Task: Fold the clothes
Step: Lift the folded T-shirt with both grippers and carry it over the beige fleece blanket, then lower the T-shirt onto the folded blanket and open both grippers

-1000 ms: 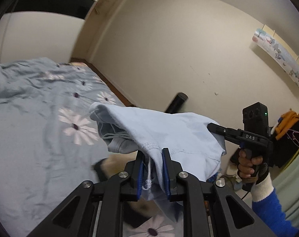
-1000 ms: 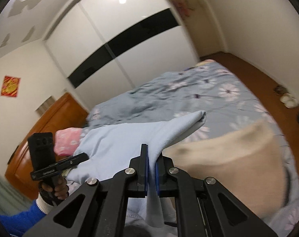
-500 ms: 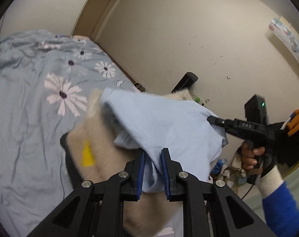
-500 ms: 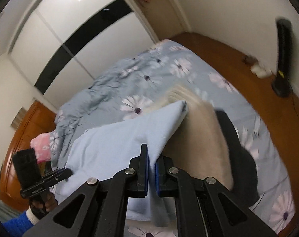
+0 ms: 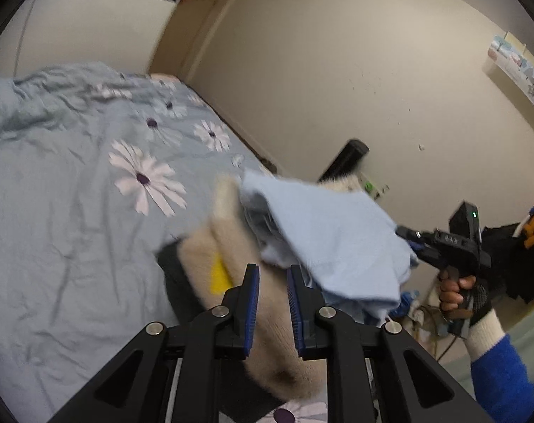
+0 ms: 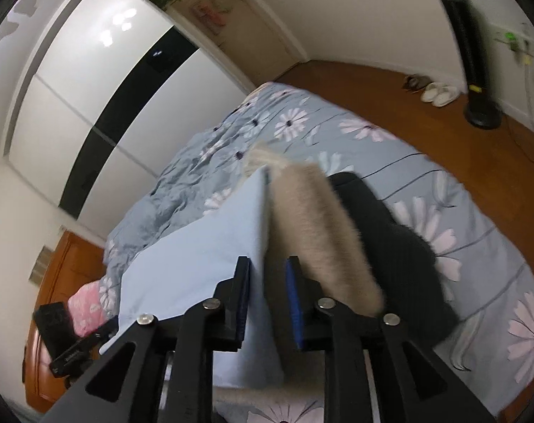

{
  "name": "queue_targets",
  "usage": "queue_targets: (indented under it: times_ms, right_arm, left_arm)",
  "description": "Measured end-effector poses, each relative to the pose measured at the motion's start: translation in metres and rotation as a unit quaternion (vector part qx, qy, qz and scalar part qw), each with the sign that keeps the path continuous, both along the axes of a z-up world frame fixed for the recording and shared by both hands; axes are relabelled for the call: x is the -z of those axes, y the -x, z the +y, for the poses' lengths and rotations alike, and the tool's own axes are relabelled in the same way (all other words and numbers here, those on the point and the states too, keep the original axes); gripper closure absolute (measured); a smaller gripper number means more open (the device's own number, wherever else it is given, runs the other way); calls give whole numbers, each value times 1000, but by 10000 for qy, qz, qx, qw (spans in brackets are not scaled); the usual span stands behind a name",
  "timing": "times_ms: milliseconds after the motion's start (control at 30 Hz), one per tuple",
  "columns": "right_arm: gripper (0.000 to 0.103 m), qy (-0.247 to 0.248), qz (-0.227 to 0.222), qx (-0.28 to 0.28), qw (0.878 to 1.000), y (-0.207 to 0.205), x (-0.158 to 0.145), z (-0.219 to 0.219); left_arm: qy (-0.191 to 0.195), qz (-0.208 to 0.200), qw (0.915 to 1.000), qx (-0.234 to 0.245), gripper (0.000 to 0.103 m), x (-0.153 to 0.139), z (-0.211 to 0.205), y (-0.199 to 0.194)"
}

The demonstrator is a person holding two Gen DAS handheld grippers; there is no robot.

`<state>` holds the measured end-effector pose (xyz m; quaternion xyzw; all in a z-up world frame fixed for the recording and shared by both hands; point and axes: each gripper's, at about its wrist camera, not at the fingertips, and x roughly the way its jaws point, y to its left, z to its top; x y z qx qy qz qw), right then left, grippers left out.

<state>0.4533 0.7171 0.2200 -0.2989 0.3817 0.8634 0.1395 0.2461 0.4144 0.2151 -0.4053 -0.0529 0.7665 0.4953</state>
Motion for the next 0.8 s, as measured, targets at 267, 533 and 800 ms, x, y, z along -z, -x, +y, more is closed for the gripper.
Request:
queue_targets:
  times_ms: [267,533,800]
  right_arm:
    - [81,-1000,-297,-83,9945,15,-54,-38]
    - [75,-1835,-616,-960,9764,38,-42,-119]
    - [74,-1849,-747,-994,9749,20,-10,-128]
  left_arm:
    - [246,704,9960,495,77,-35,57,-38]
    - [726,1121,9890,640,77,-9,81,-78]
    - [783,1031,9896,631,67,16,72,-85]
